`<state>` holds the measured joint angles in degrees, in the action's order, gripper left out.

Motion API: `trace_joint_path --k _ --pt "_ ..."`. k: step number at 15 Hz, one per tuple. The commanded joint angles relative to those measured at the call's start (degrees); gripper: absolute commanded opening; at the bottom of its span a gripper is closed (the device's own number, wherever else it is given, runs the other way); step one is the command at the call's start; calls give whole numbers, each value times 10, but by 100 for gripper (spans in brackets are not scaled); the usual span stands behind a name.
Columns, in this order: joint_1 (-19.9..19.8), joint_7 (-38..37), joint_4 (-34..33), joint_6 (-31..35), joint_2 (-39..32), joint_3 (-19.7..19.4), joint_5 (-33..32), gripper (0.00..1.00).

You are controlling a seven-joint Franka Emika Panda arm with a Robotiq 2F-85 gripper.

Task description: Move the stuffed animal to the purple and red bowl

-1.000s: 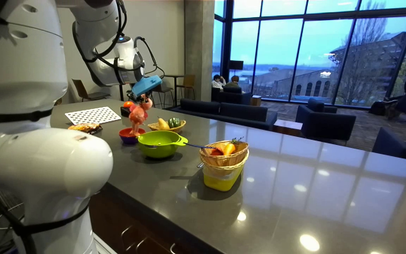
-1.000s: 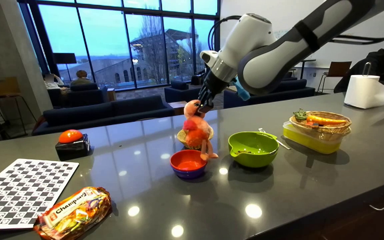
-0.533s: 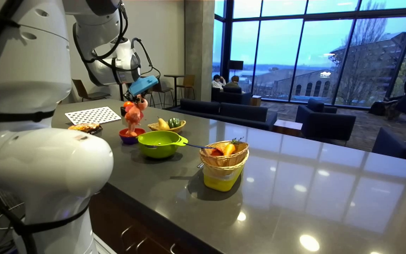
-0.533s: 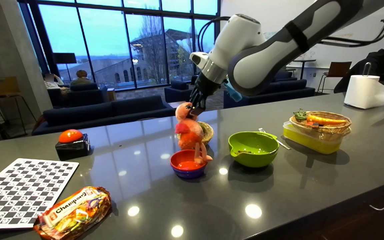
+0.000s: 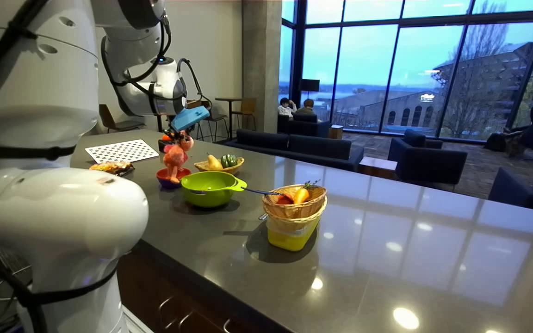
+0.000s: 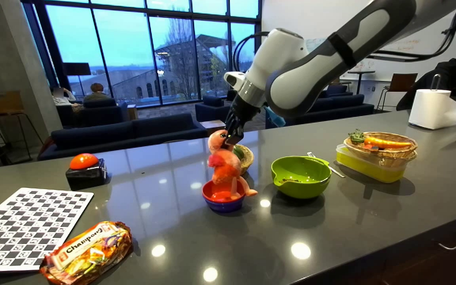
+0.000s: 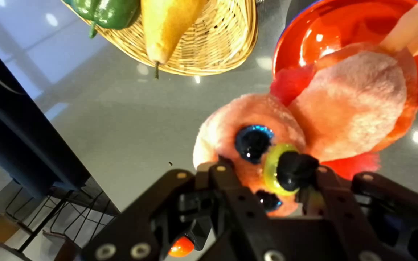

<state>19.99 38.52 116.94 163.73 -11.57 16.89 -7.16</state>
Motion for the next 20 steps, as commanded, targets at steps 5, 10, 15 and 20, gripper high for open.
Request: trace_joint_path --k 5,10,15,20 --pt "-48 122 -7 5 -27 47 111 13" --pt "-66 153 -1 3 -36 54 140 13" --pt "-79 173 2 4 -39 61 160 13" --pt "-81 173 7 6 -35 60 160 67"
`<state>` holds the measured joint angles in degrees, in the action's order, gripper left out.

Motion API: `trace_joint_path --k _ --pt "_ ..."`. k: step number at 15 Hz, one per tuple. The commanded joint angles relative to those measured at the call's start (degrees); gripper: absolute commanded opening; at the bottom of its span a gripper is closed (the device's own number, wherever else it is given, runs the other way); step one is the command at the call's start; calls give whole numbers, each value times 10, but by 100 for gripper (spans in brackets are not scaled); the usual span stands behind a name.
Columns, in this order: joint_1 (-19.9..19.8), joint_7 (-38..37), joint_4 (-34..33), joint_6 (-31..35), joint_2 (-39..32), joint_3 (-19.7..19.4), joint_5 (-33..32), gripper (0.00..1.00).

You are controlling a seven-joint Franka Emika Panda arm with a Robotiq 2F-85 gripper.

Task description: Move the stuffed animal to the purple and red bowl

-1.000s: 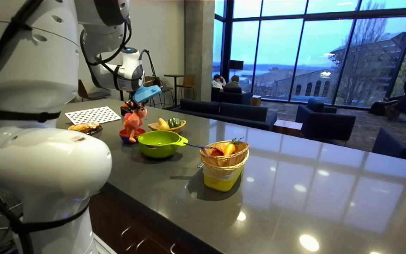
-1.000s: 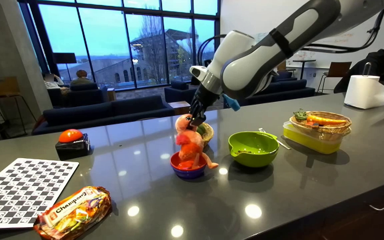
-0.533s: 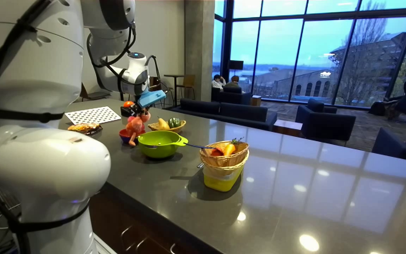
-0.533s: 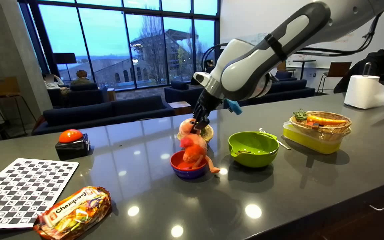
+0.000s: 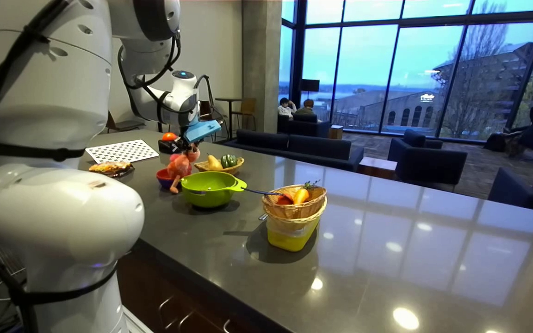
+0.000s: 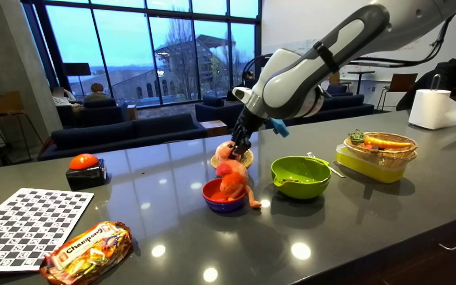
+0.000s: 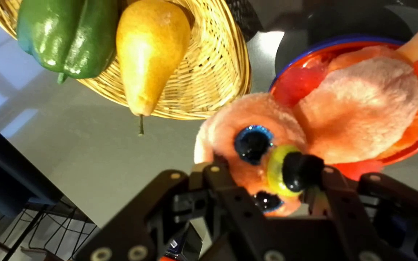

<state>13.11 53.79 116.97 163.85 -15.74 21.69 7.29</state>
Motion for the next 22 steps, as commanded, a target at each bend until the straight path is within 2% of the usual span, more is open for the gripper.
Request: trace_joint_path --k 1,5,10,14,19,22 --pt "-13 21 8 5 7 12 16 73" --pt "-14 24 8 3 8 14 18 100" --pt "-6 13 18 6 26 9 4 100" --pt "5 -4 43 16 71 11 3 100" --pt "19 -68 104 24 173 6 -2 100" --pt "11 -117 149 22 243 4 -3 100"
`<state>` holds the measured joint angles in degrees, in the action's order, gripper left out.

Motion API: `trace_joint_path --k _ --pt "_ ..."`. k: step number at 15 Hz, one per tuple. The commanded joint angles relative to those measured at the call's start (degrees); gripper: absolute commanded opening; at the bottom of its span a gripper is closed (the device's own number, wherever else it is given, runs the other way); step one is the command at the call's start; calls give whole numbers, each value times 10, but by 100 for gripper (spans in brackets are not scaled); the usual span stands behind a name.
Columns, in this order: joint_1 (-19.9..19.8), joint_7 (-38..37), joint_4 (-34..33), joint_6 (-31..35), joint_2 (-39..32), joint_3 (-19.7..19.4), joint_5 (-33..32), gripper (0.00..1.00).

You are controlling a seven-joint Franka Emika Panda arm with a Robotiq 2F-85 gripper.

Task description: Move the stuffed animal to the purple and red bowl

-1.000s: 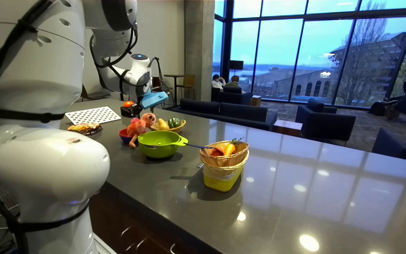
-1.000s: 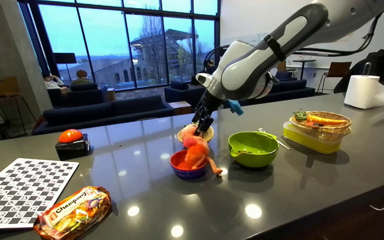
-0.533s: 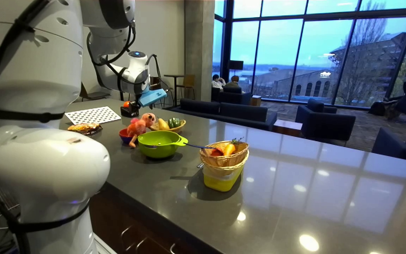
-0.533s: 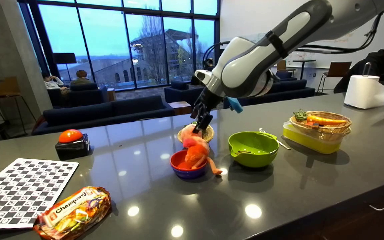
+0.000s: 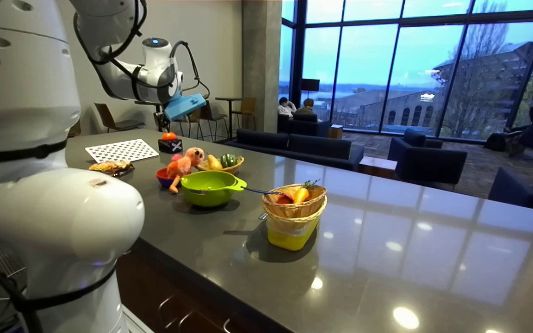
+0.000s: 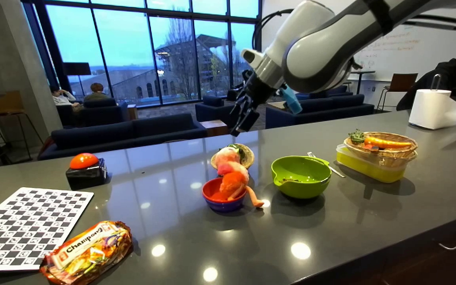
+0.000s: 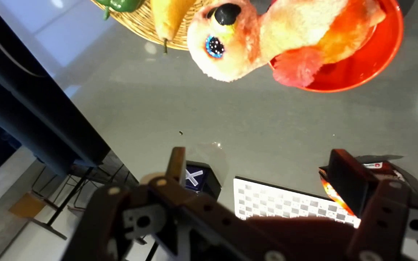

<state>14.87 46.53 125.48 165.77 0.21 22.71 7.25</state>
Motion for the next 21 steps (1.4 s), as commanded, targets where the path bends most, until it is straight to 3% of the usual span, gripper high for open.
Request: trace_joint_path --k 1,6,7,11,16,21 --pt "-11 -60 81 1 107 -8 -2 100" --pt "-38 -136 171 -1 221 -12 4 100" --pt "-7 -185 191 -4 240 -53 -35 100" --pt "-7 -281 249 -26 309 -85 -78 100" --pt "-19 -349 260 -154 369 -100 -112 100" --pt "-13 -372 245 -278 398 -114 -106 100"
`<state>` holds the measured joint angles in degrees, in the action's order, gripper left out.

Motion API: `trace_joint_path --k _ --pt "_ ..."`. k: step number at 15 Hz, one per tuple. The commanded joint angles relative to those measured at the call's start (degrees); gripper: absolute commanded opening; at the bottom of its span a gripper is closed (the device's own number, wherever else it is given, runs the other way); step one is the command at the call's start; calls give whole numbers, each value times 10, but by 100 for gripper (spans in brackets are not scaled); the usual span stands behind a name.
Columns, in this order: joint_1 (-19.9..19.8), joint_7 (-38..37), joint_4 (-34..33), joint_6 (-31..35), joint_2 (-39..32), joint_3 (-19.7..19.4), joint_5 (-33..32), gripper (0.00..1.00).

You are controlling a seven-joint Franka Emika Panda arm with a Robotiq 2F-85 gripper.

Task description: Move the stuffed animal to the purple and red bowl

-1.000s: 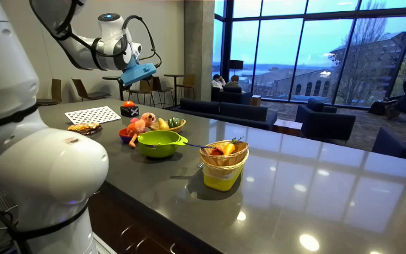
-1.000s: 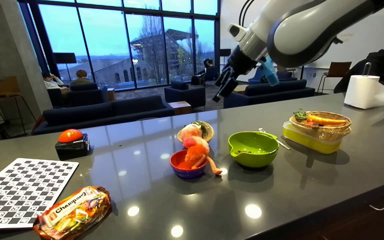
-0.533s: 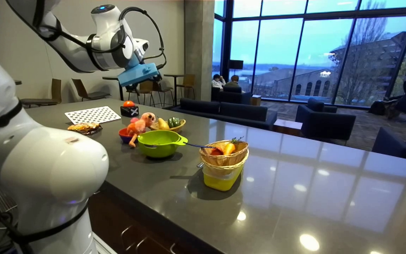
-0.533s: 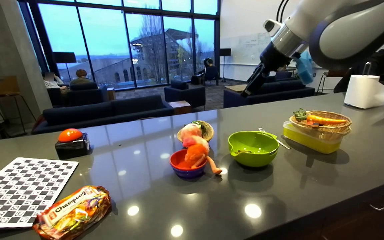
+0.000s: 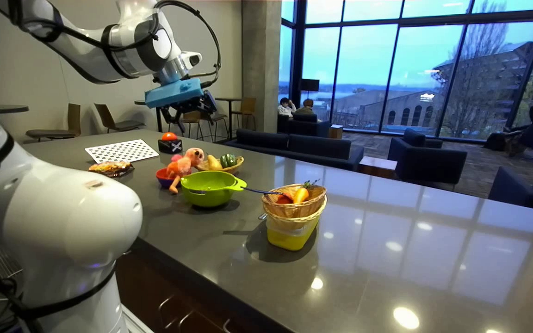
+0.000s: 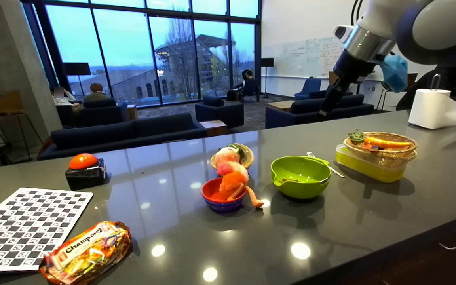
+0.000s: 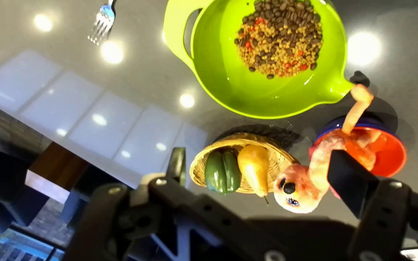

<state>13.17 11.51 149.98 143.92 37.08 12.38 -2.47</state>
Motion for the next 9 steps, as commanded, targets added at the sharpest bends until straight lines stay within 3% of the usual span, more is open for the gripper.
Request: trace_joint_path --k 1,5,9 --pt "2 -26 -3 -82 34 -13 -8 100" --pt "6 -32 -12 -137 40 -27 3 100" --pt "11 -30 -12 -134 41 -37 15 100"
